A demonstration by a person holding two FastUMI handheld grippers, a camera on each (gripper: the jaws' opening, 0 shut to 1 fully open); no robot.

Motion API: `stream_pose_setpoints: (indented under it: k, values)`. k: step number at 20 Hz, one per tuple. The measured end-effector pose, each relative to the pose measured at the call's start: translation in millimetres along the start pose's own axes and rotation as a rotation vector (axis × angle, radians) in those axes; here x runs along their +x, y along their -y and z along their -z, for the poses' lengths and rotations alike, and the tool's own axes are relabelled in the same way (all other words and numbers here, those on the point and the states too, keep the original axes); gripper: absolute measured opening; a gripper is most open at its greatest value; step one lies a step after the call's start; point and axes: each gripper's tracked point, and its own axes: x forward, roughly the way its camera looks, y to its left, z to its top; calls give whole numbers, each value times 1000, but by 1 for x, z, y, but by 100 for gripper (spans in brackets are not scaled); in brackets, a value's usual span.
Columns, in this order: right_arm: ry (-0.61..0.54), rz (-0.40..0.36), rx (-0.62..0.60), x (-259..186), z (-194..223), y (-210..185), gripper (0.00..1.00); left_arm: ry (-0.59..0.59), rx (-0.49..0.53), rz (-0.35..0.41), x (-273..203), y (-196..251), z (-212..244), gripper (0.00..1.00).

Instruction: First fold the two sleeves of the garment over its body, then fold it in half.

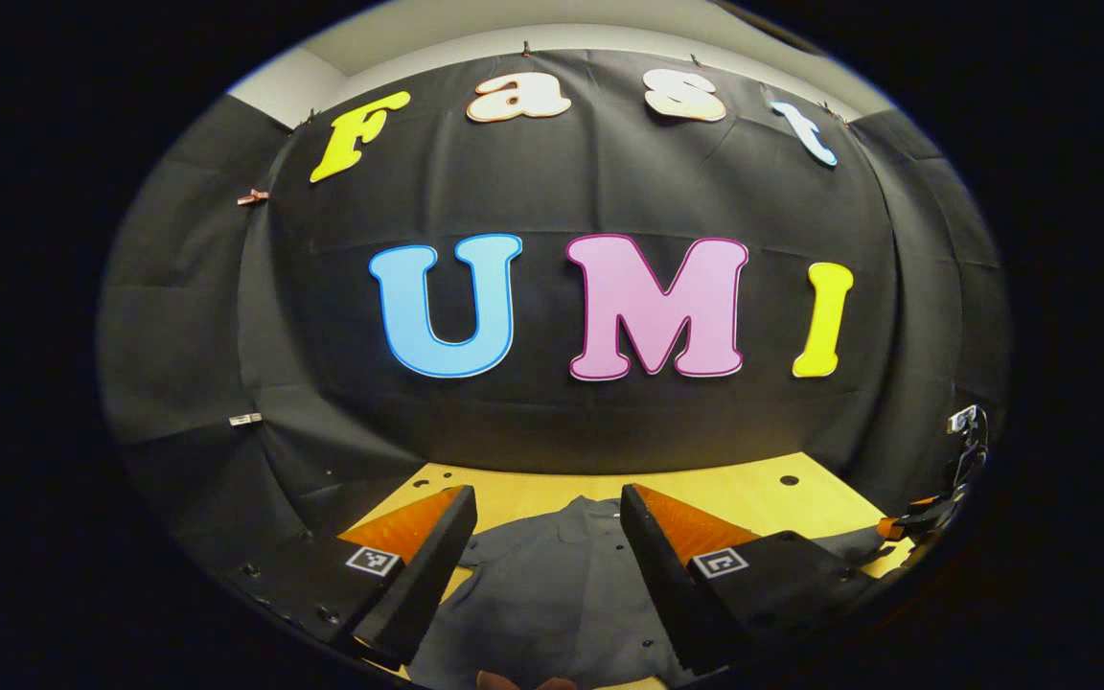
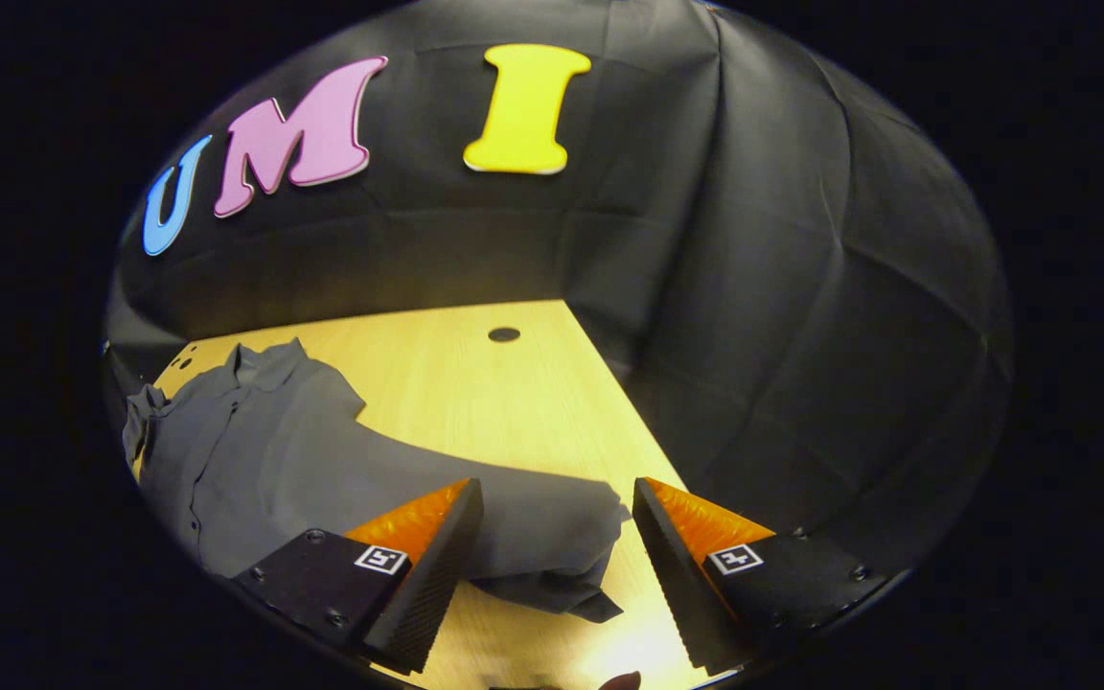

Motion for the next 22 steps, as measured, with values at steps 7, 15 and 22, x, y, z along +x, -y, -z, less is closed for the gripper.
stream_pose_setpoints:
  k: [7,15,22]
  values:
    - [-135,24,30,35,59,10,98,-29,0,-28,-4,0,8,95]
    - [-141,3,57,44,69,2,87,-34,38,-84,-15,-16,8,95]
    - [-153,15,101,55,60,-10,9,-23,9,-82,-18,-34,11,96]
